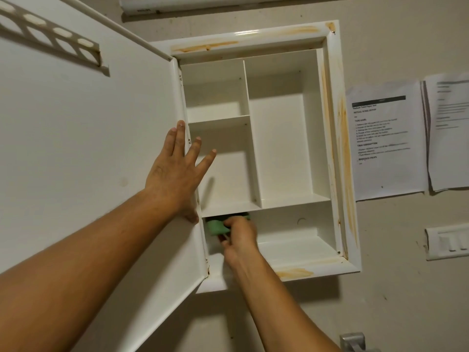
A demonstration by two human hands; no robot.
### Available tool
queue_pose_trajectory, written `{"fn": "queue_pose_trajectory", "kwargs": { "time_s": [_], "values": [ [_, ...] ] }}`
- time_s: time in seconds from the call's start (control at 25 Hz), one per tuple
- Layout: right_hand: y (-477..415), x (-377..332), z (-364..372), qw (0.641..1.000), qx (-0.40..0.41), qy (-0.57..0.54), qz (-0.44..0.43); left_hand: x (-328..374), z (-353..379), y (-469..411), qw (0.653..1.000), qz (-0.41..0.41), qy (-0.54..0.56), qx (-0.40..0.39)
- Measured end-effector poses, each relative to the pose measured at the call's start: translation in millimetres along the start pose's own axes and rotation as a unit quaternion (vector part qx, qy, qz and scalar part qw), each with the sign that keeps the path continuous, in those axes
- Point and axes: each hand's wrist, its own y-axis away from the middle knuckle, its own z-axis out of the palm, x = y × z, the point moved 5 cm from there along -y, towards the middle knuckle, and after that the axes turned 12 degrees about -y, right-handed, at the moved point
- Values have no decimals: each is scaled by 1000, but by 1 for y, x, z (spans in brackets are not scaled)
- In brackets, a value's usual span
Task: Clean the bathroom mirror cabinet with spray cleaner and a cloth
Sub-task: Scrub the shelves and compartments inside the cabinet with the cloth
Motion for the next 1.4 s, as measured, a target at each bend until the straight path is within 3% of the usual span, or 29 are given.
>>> {"fn": "queue_pose_trajectory", "kwargs": {
  "time_s": [0.12,0.28,0.4,0.52,0.68,0.8,0.88,1.0,1.16,1.28,1.4],
  "values": [
    [-1,12,-5,995,49,-28,-87,1,3,0,1000,0,-3,1],
    [0,53,26,998,5,49,-26,1,4,-1,1000,-2,-9,2],
    [-5,20,15,995,-51,66,49,1,1,1,1000,-1,-6,-2],
    [-2,-30,-6,996,-63,18,67,0,0,1,1000,-1,-1,-1],
    [10,-93,-39,997,-2,-65,-44,0,-1,0,1000,4,-3,-1],
    [16,-89,-44,979,48,-99,-174,1,1,-1,1000,8,-7,0],
    [23,-49,-26,977,53,-33,-203,2,1,0,1000,7,-10,-3],
    [27,24,15,996,-31,42,-66,2,1,2,1000,6,-9,2],
    [17,12,20,985,-64,157,39,0,-1,4,1000,1,-13,0],
    [8,-16,-6,978,-78,191,-27,0,0,2,1000,2,-11,5],
    [20,-3,-1,938,-133,294,-131,0,-1,3,1000,8,-13,-3]
  ]
}}
